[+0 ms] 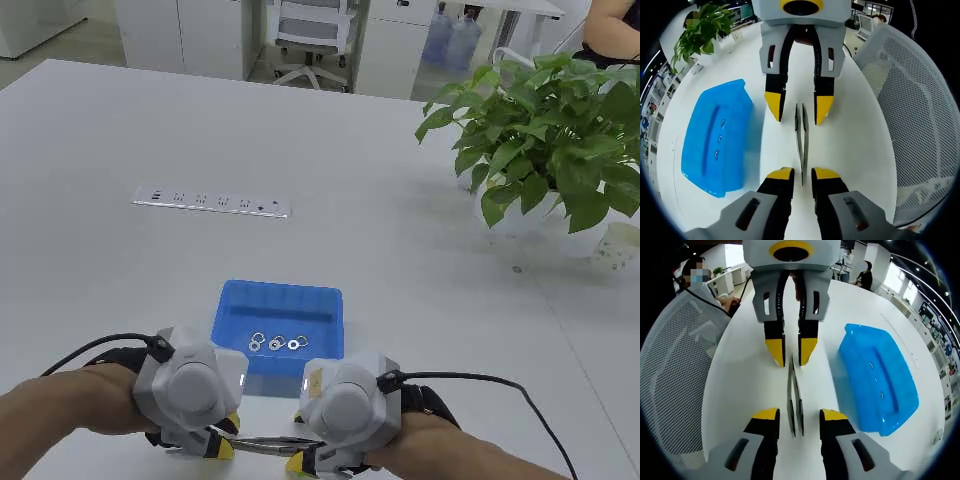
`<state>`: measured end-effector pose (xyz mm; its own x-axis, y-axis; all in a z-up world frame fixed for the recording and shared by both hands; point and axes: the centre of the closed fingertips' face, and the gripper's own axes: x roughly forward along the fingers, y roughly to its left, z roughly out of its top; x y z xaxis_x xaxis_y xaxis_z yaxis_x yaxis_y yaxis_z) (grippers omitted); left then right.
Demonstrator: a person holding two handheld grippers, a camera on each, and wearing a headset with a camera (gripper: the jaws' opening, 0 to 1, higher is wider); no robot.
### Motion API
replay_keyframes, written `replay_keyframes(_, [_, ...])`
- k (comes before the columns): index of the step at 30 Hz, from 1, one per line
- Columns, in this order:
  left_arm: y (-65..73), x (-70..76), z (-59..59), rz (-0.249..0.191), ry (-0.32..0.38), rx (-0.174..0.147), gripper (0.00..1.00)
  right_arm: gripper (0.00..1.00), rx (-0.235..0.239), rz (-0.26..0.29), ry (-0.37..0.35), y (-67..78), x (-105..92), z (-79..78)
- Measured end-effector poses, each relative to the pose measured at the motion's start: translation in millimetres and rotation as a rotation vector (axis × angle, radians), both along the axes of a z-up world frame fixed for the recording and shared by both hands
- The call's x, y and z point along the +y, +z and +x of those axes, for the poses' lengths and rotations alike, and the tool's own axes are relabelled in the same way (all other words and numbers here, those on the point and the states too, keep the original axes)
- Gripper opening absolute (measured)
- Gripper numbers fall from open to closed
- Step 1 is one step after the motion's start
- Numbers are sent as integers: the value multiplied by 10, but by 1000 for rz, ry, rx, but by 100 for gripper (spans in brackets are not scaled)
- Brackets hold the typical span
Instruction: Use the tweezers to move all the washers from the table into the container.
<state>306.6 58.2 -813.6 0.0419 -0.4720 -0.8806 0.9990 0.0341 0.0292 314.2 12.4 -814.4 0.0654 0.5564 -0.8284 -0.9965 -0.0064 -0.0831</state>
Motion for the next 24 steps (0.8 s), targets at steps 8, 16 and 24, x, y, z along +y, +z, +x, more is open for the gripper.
replay_keyframes(8, [118, 72, -37, -30, 64, 8, 29, 46, -28, 52, -54, 146, -61, 57])
replay_keyframes(16, [321, 123, -17, -108, 169, 3, 43, 55, -57, 115, -137, 375, -229, 168])
replay_keyframes(24, [597, 199, 48, -205, 263, -38, 54, 64, -89, 212, -242, 645, -407, 305])
